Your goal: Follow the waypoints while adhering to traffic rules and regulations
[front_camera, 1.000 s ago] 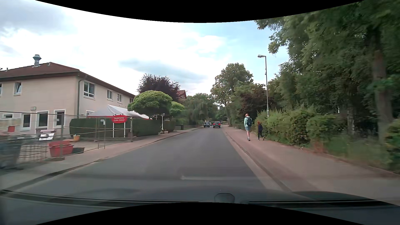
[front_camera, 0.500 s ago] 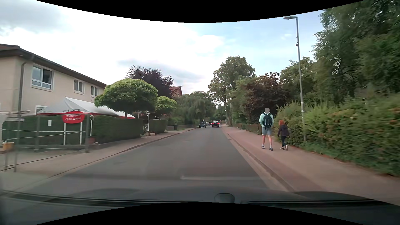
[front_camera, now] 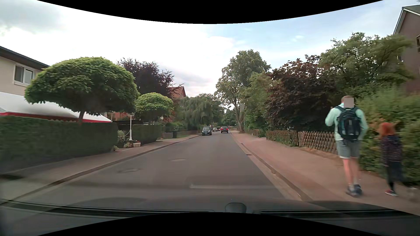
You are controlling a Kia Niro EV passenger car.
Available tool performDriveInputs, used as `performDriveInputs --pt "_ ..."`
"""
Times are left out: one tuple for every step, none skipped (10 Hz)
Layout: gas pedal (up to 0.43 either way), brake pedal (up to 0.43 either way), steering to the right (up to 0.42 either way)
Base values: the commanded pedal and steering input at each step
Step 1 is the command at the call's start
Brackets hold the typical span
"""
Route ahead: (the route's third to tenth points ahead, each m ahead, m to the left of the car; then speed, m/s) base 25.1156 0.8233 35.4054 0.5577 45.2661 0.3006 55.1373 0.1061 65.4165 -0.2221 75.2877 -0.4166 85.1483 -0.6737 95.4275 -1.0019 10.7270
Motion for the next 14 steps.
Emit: performDriveInputs --pt "0.13 0.0 0.009" --pt "0.138 0.0 0.009" --pt "0.138 0.0 0.008" --pt "0.138 0.0 0.008" --pt "0.157 0.0 0.006" --pt "0.169 0.0 0.006" --pt "0.169 0.0 0.006" --pt "0.169 0.0 0.006" --pt "0.169 0.0 0.006" --pt "0.169 0.0 0.004" --pt "0.169 0.0 0.002" --pt "0.169 0.0 0.001" --pt "0.169 0.0 0.001" --pt "0.169 0.0 -0.001"
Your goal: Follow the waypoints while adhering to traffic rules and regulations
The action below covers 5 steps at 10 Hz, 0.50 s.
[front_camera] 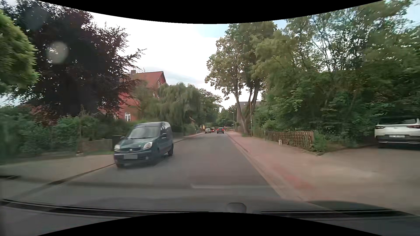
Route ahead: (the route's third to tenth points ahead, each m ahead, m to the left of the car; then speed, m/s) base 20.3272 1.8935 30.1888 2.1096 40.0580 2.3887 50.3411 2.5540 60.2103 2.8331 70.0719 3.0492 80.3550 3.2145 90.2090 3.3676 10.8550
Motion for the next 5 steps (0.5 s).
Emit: performDriveInputs --pt "0.169 0.0 -0.001" --pt "0.169 0.0 -0.002" --pt "0.169 0.0 -0.003" --pt "0.169 0.0 -0.003" --pt "0.169 0.0 -0.003"
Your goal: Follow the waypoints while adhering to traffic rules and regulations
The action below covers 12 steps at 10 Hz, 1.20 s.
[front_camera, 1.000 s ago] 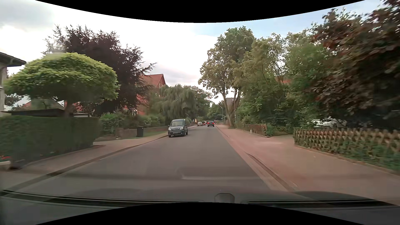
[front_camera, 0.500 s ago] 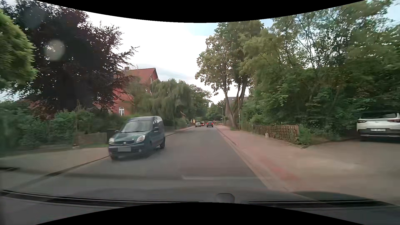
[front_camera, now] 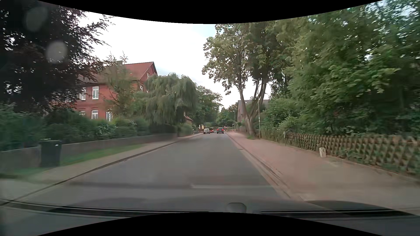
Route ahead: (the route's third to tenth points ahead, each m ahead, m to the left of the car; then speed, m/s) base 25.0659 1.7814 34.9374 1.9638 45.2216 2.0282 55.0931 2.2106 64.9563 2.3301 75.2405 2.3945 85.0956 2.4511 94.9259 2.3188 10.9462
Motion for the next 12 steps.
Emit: performDriveInputs --pt "0.169 0.0 -0.005" --pt "0.169 0.0 -0.005" --pt "0.169 0.0 -0.005" --pt "0.169 0.0 -0.004" --pt "0.169 0.0 -0.004" --pt "0.169 0.0 -0.001" --pt "0.169 0.0 0.001" --pt "0.169 0.0 0.001" --pt "0.169 0.0 0.001" --pt "0.169 0.0 0.001" --pt "0.169 0.0 0.001" --pt "0.169 0.0 0.001"
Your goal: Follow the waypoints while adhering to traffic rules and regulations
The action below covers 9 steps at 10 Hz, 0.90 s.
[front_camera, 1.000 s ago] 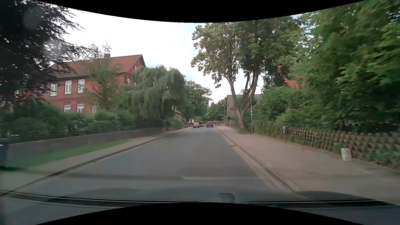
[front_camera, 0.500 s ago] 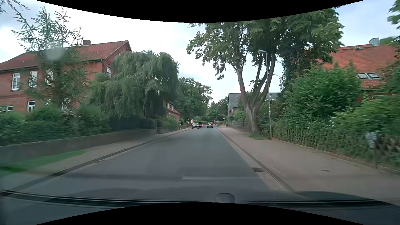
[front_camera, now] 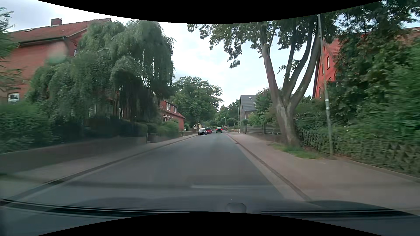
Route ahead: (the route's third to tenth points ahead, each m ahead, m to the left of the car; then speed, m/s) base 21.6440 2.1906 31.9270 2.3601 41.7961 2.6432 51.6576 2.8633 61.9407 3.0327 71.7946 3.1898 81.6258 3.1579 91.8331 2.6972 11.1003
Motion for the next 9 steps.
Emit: performDriveInputs --pt "0.177 0.0 0.001" --pt "0.177 0.0 0.001" --pt "0.177 0.0 0.001" --pt "0.177 0.0 0.001" --pt "0.177 0.0 0.0" --pt "0.177 0.0 0.0" --pt "0.177 0.0 0.0" --pt "0.177 0.0 -0.001" --pt "0.177 0.0 -0.001"
